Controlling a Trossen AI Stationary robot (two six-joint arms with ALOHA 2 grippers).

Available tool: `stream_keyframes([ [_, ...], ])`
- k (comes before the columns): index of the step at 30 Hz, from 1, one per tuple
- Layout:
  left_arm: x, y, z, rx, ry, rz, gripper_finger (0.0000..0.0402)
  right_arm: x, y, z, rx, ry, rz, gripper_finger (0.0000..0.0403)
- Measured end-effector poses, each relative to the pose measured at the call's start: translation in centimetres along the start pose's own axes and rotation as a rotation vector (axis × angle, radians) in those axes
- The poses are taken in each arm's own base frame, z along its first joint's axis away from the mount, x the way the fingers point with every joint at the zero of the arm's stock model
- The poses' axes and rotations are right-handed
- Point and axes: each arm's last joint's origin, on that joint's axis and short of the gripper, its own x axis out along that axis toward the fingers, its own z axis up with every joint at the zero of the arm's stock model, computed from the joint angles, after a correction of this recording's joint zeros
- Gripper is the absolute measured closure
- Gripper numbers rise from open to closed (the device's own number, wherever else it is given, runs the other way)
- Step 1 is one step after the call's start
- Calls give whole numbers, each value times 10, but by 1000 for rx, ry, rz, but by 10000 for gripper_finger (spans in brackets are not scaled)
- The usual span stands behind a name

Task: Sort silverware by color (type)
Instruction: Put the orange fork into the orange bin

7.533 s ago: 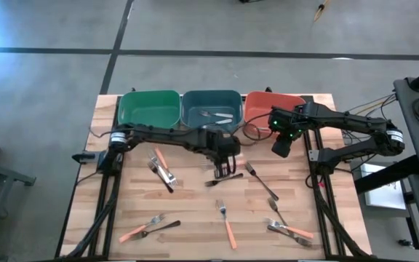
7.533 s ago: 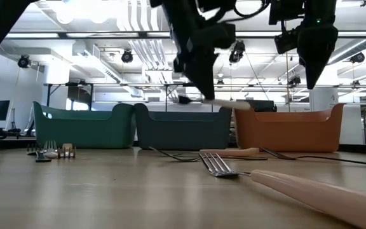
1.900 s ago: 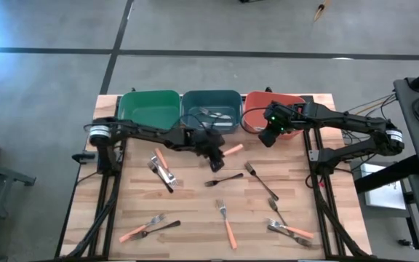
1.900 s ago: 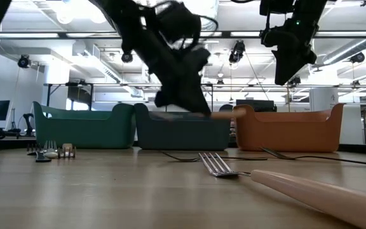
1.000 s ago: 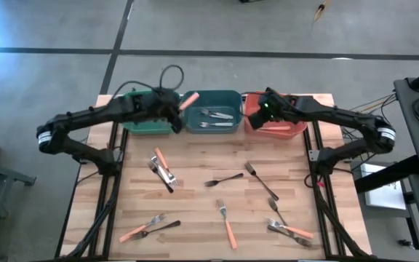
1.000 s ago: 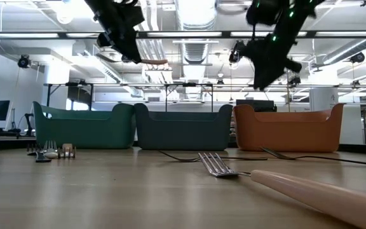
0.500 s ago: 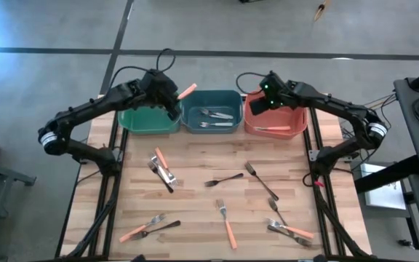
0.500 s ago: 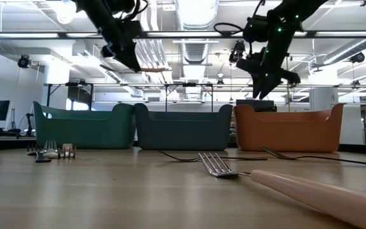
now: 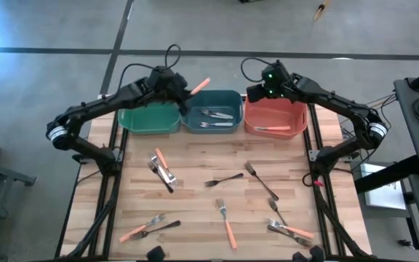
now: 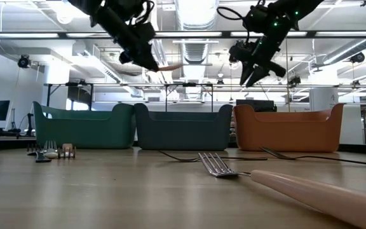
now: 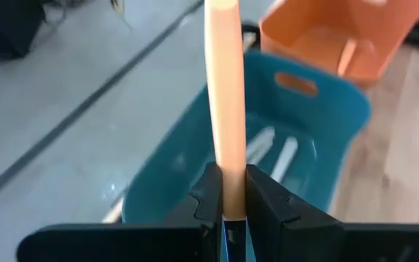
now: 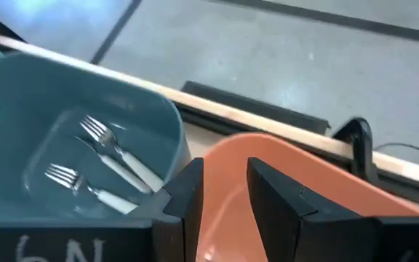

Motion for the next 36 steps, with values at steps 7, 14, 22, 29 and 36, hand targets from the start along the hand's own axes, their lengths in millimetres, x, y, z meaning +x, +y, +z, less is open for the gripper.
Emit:
stream_keyframes([
  [7,28,1,8,-33,-122,7,380,0,4,9,55,-93,50,305],
  [14,66,2,7,-177,-200,-3,380,-6,17,23,150,-169,320,305],
  [22,85,-2,10,-279,-297,-76,380,-13,26,33,202,-228,482,302],
  [29,84,-3,12,-309,-322,-83,380,-14,27,35,209,-250,501,257],
  [36,83,-12,16,-341,-355,-113,380,-9,29,36,330,-229,525,219],
])
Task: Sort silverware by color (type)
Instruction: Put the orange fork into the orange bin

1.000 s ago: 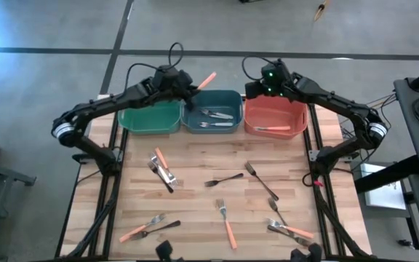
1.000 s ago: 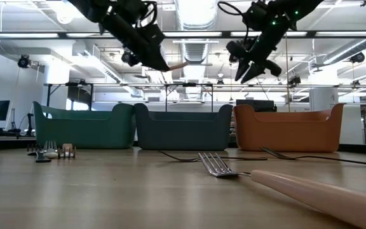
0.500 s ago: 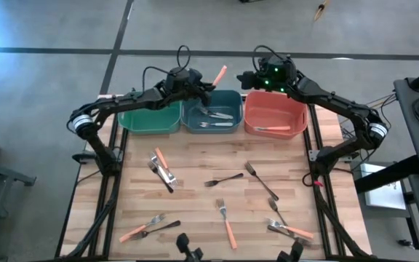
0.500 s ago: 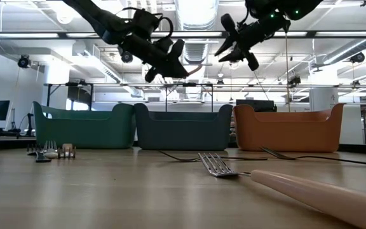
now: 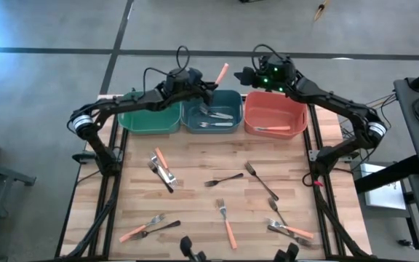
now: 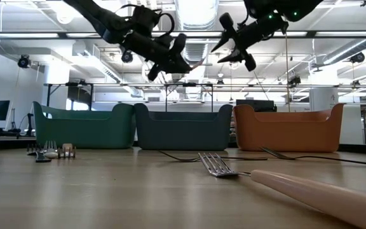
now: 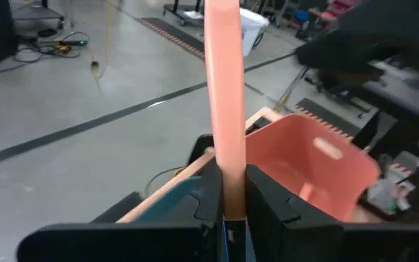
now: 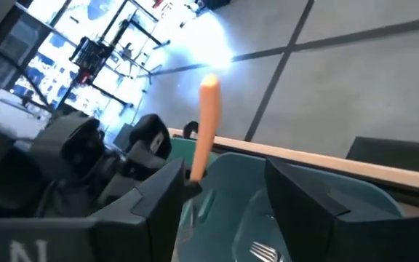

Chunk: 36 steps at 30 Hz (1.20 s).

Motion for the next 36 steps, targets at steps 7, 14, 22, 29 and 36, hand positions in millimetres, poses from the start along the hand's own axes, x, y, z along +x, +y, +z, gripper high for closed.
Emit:
stream_keyframes([
  [7,0,-5,-2,-54,-3,11,380,6,1,-1,17,-11,20,223],
  [14,1,-16,-4,-80,1,-18,380,11,2,-4,12,-13,36,232],
  [22,1,-28,6,-52,-28,-15,380,18,1,-8,11,0,35,235],
  [29,0,-29,8,-38,-13,-4,380,17,6,-6,1,-27,73,243],
  [36,0,-31,7,-38,-14,2,380,18,9,-9,-2,-21,81,245],
])
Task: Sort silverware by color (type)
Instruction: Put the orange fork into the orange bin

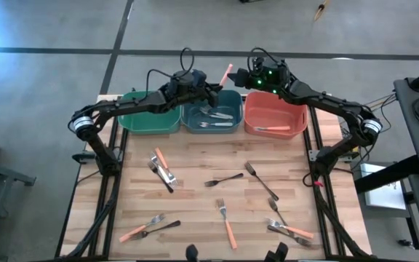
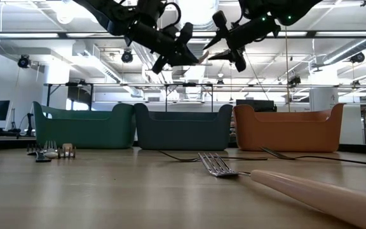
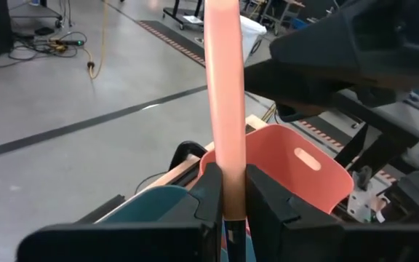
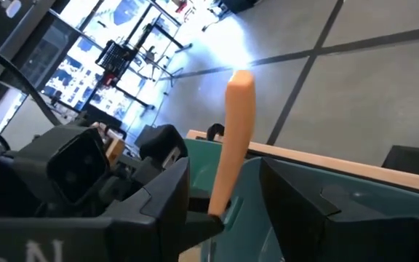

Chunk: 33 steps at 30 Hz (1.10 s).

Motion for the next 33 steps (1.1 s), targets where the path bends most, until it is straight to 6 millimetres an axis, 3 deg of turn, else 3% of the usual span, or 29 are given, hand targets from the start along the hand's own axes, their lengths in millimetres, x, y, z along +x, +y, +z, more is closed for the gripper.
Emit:
stream_keyframes([
  [20,-1,-15,-6,7,14,-38,380,0,0,0,0,-2,-2,257],
  [23,-1,-15,-6,7,13,-38,380,0,-1,0,1,3,-8,281],
  [28,0,-15,-6,10,15,-36,381,0,-1,0,0,2,-7,357],
  [33,0,-15,-6,9,16,-36,384,0,0,0,-17,3,-4,360],
])
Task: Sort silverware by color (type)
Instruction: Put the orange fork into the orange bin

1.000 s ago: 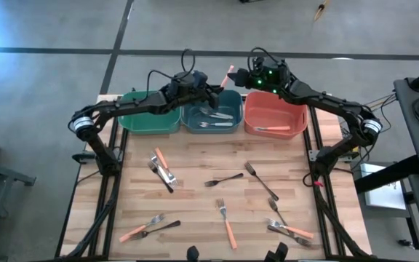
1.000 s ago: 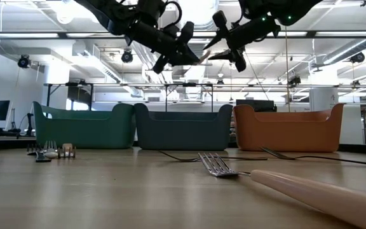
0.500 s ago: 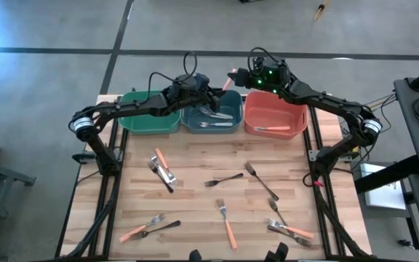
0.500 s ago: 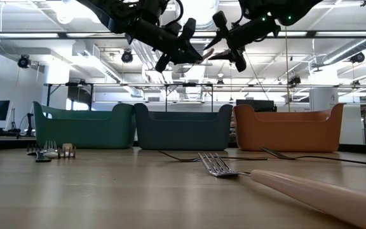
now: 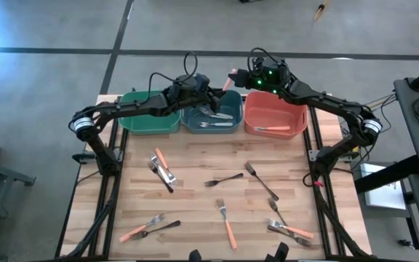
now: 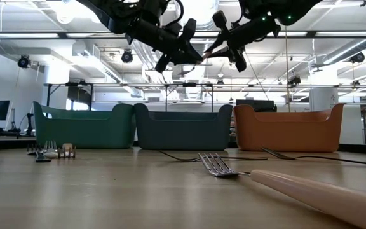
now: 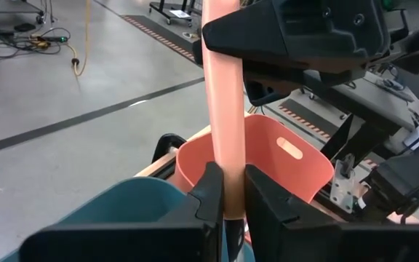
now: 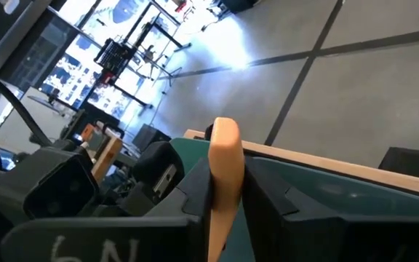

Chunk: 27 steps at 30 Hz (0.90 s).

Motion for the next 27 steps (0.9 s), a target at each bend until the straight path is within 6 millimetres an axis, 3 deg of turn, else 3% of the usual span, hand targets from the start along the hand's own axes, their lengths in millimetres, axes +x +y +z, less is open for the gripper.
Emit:
stream_keyframes([
  [4,0,0,0,-2,3,-9,368,0,0,0,-11,1,0,360],
  [10,0,-1,0,-15,20,-56,314,-3,-2,0,-57,19,-23,360],
  [17,0,-4,-2,-15,59,-154,247,-25,-12,11,-251,187,-231,360],
  [22,-1,-5,-4,-16,88,-183,231,-49,1,26,-497,334,-419,360],
  [27,-1,-4,-5,-17,104,-179,235,-66,23,43,-585,342,-426,360],
])
